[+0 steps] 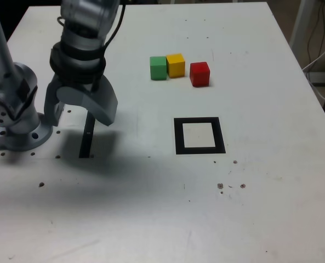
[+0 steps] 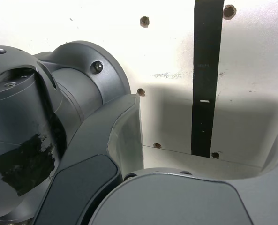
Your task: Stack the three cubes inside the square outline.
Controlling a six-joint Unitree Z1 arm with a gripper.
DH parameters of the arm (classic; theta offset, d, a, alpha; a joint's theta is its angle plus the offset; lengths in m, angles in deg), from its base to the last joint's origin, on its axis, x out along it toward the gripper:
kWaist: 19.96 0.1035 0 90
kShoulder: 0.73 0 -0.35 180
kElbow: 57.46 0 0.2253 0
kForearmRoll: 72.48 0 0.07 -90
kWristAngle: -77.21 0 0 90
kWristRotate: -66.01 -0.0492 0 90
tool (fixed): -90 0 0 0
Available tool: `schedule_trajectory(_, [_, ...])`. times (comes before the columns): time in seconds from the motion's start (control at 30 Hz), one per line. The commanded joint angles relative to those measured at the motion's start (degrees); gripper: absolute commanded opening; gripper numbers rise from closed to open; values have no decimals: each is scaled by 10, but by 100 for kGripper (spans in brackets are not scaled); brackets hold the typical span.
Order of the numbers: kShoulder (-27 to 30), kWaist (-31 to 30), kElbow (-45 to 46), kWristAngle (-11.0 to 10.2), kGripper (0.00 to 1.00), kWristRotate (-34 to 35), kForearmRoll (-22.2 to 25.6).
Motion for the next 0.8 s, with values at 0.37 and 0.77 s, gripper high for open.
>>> schedule_trajectory(0.37, [10, 1, -6, 2, 99, 4, 13])
schedule_trajectory(0.77, [-28, 3, -90, -7, 99, 0, 52])
